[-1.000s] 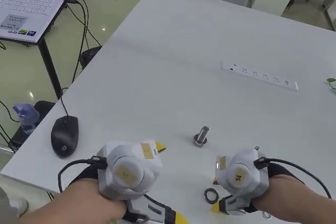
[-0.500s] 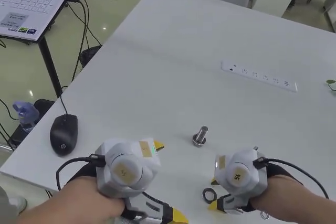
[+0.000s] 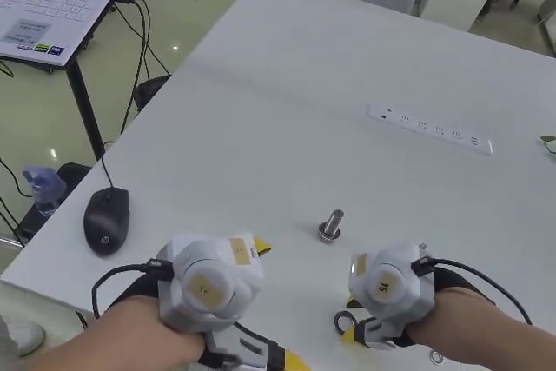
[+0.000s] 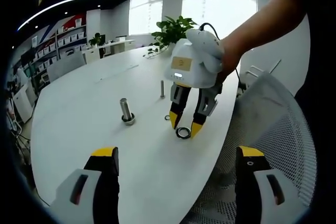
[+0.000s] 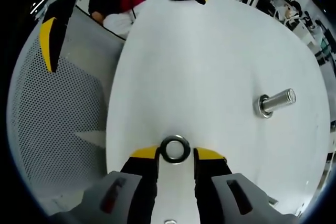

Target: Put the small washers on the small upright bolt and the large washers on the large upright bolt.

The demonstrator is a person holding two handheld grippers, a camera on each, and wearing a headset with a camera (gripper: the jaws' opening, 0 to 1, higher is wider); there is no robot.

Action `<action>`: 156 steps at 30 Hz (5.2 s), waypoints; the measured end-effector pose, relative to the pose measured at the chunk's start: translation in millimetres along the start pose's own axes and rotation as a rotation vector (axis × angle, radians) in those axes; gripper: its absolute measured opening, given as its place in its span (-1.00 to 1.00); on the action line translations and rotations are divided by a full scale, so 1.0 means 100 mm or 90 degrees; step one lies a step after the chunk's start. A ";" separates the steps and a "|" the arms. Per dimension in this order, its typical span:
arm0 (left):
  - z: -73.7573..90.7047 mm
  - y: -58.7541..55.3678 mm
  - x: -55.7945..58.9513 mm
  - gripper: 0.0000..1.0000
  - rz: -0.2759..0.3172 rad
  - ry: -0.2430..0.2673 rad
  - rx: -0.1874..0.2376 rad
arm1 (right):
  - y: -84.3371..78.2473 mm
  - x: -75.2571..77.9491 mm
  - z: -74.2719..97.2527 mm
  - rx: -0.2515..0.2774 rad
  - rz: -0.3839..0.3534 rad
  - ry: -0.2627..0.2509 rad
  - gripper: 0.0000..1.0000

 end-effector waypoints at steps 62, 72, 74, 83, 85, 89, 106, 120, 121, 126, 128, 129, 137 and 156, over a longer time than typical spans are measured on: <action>0.00 0.11 -0.08 0.98 -0.005 0.013 0.009 | -0.08 0.54 1.03 -0.019 -0.110 -0.043 -0.57; -0.01 0.10 -0.06 0.99 -0.001 0.015 0.007 | 0.00 0.70 1.13 -0.009 -0.111 -0.048 -0.57; -0.01 0.10 -0.07 0.99 -0.001 0.017 0.007 | 0.06 0.73 1.13 -0.006 -0.107 -0.047 -0.57; -0.03 0.08 -0.09 0.99 0.008 0.022 0.011 | 0.31 0.86 1.10 0.003 -0.089 -0.045 -0.57; -0.04 0.07 -0.09 0.99 0.008 0.023 0.010 | 0.35 0.90 1.09 0.006 -0.089 -0.044 -0.57; -0.06 0.06 -0.10 0.99 0.010 0.020 0.009 | 0.43 0.97 1.05 0.008 -0.085 -0.042 -0.57; -0.07 0.03 -0.15 0.94 0.005 0.020 0.005 | 0.72 1.13 0.83 -0.006 -0.061 -0.034 -0.57; -0.04 0.00 -0.14 0.92 0.010 0.021 0.001 | 0.81 1.19 0.62 -0.028 -0.047 -0.030 -0.57; -0.04 -0.01 -0.14 0.92 0.011 0.021 0.001 | 0.82 1.20 0.60 -0.029 -0.047 -0.030 -0.57; -0.03 -0.03 -0.15 0.91 0.015 0.022 -0.001 | 0.81 1.22 0.55 -0.042 -0.044 -0.028 -0.57; -0.03 -0.03 -0.16 0.91 0.017 0.022 0.000 | 0.80 1.22 0.54 -0.044 -0.044 -0.026 -0.57; -0.03 -0.03 -0.16 0.91 0.019 0.022 0.000 | 0.81 1.23 0.53 -0.044 -0.044 -0.025 -0.57; -0.04 -0.03 -0.20 0.89 0.019 0.021 -0.002 | 0.81 1.24 0.45 -0.054 -0.040 -0.016 -0.57; -0.07 -0.05 -0.18 0.89 0.030 0.021 0.002 | 0.77 1.25 0.15 -0.085 -0.021 -0.011 -0.57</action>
Point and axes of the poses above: the centre of the closed fingertips' face, and the gripper's own axes: z roughly backward along the fingers, x roughly to its right, y roughly out of its top, the point moved 9 cm from there along z, roughly backward along the fingers, and after that the axes turned 6 degrees about -z, right-handed, at the moved point
